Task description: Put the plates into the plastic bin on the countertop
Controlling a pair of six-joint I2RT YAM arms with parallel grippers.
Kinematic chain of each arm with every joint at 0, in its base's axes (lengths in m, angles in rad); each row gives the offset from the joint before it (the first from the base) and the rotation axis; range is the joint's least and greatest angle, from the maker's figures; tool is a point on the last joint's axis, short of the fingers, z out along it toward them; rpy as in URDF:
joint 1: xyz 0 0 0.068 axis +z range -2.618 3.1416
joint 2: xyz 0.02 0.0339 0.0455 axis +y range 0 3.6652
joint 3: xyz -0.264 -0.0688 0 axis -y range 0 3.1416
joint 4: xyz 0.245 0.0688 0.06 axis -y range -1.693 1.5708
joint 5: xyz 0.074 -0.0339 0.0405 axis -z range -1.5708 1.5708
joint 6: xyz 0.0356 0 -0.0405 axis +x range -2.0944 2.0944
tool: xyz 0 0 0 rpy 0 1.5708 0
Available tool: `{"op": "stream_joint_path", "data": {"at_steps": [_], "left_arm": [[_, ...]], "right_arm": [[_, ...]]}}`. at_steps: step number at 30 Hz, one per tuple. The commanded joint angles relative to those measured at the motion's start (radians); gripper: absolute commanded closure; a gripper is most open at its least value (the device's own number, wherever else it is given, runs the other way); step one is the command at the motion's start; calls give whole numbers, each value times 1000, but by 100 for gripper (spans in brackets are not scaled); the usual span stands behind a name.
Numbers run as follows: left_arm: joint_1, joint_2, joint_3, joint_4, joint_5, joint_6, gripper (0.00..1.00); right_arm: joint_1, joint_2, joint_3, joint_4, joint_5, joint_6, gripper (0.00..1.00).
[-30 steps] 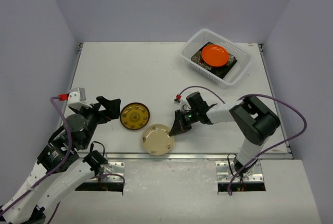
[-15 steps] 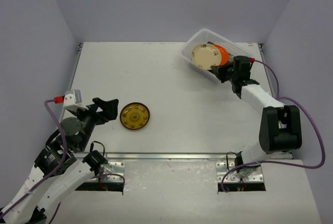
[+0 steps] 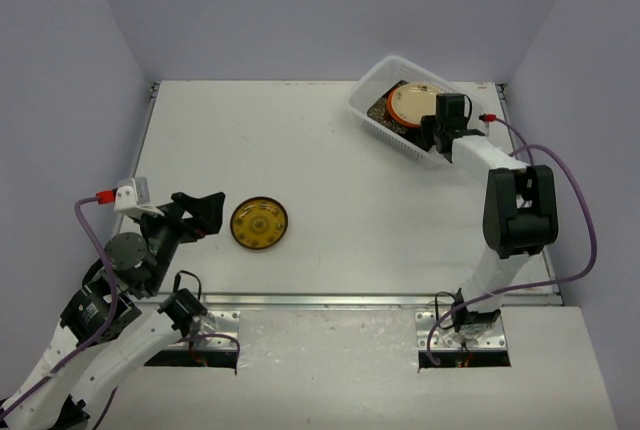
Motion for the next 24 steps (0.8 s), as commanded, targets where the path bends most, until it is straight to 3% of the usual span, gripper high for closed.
{"op": "stream_joint_path", "data": {"at_steps": [1,4,5,6,7,9,10,11,12,19,20,24], "left_arm": [[-18,-6,5,27,-10,3,0],[-26,-11,5,25,-15,0,0],[-29,-13,6,24,-16,0,0],[-33,-16,6,23,-18,-1,0],[-37,-18,6,22,-21,-2,0],[-44,-22,8,20,-26,-5,0],[-46,-25,8,19,-27,-6,0],[-48,-28,8,19,-27,-6,0],[-48,-28,6,19,-27,-6,0],[-50,-28,8,19,-33,-7,0],[-51,-30,8,19,-35,-6,0],[-51,-32,9,15,-45,-12,0]], "right_arm": [[3,46,103,22,75,-50,100],[1,77,132,24,68,-67,100],[1,86,141,24,63,-74,91],[1,94,149,24,57,-84,77],[1,95,153,25,45,-98,54],[1,96,170,59,16,-137,21],[2,95,186,54,-1,-159,10],[3,93,207,34,-8,-169,5],[5,89,222,9,-15,-184,1],[26,56,394,-492,-6,-154,1],[39,36,391,-515,-21,-173,1],[145,-86,267,-277,-46,-424,1]]}}
